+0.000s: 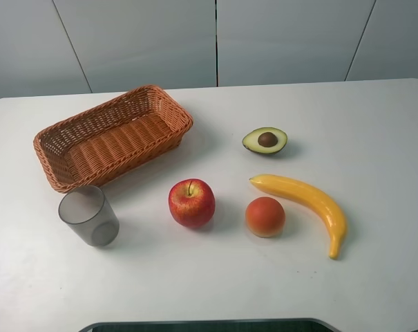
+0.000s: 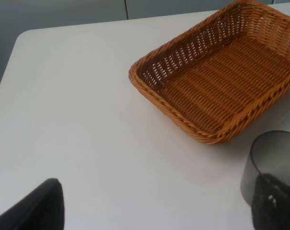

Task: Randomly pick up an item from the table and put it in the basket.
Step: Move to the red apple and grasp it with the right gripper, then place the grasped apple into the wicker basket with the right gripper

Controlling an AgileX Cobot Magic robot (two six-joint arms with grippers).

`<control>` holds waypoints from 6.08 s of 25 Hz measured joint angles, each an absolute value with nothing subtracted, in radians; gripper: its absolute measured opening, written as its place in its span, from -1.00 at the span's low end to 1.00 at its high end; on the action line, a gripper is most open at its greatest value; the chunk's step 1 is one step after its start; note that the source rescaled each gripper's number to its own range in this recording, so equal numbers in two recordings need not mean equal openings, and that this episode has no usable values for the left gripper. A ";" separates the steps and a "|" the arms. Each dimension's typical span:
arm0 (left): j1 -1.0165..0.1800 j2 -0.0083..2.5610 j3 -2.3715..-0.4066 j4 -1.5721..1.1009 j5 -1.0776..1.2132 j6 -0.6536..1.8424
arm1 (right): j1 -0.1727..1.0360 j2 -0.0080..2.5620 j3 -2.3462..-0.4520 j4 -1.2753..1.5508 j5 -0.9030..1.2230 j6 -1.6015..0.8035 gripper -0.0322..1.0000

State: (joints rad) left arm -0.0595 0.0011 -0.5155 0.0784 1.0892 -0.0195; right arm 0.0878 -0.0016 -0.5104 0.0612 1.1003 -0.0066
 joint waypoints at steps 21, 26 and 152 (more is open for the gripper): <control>-0.060 0.001 -0.515 0.078 1.089 -0.019 | 0.088 -0.002 -0.510 0.061 1.100 -0.007 0.61; -0.060 0.001 -0.515 0.078 1.089 -0.019 | 0.088 -0.002 -0.510 0.061 1.100 -0.007 0.61; -0.060 0.001 -0.515 0.078 1.089 -0.021 | 0.883 2.054 -1.372 0.091 0.812 -0.383 -0.83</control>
State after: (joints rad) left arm -0.0595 0.0011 -0.5155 0.0784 1.0892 -0.0214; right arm 0.8828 2.0545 -1.3721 0.0914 0.8121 -0.3834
